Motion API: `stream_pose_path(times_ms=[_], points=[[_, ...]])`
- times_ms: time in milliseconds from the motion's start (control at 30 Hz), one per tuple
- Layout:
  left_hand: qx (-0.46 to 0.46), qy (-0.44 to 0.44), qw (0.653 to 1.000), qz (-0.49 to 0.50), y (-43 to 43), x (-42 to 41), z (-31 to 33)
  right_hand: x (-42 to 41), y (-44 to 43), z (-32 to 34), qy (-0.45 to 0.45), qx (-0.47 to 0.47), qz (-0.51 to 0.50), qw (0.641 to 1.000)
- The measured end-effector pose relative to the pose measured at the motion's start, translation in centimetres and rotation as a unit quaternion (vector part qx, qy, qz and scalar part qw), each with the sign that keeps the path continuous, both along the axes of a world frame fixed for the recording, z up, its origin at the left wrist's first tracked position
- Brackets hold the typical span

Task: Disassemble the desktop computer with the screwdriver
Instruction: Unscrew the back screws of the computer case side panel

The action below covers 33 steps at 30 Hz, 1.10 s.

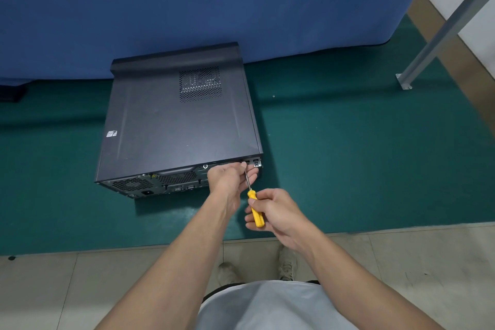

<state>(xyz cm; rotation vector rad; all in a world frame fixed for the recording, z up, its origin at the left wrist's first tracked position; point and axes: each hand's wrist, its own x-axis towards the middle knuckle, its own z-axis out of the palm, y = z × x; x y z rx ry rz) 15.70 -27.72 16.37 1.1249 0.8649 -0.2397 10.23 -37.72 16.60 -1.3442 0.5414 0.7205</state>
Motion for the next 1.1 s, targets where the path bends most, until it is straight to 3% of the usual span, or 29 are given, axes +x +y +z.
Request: stream_pose_path(times_ms=[200,300,400,533,667,767,900,1100], points=[[0.024,0.007,0.999,0.022,-0.1,0.2,-0.4,0.1,0.6,-0.4,-0.048,-0.116,0.010,0.992],[0.016,0.004,1.000,0.015,0.0,0.1,-0.4,0.2,0.4,-0.7,-0.091,-0.211,0.043,0.972],[0.018,0.001,1.000,0.001,0.0,0.1,-0.6,0.3,-0.5,-1.0,-0.103,-0.243,0.092,0.960],[0.115,-0.026,0.991,-0.055,0.2,-0.4,-1.3,0.1,-3.3,-1.6,-0.078,-0.293,0.205,0.931],[0.290,-0.118,0.933,-0.181,0.2,-0.6,-1.5,1.5,-4.9,-1.3,-0.113,-0.314,0.053,0.941],[0.392,-0.204,0.852,-0.281,-0.5,-0.5,-0.7,3.6,-5.1,-0.1,-0.163,-0.256,-0.061,0.951],[0.462,-0.287,0.758,-0.359,-1.6,0.1,0.4,5.6,-5.4,0.7,-0.189,-0.208,-0.070,0.957],[0.495,-0.316,0.696,-0.413,-2.4,1.7,0.5,7.2,-6.5,0.5,-0.178,-0.195,-0.050,0.963]])
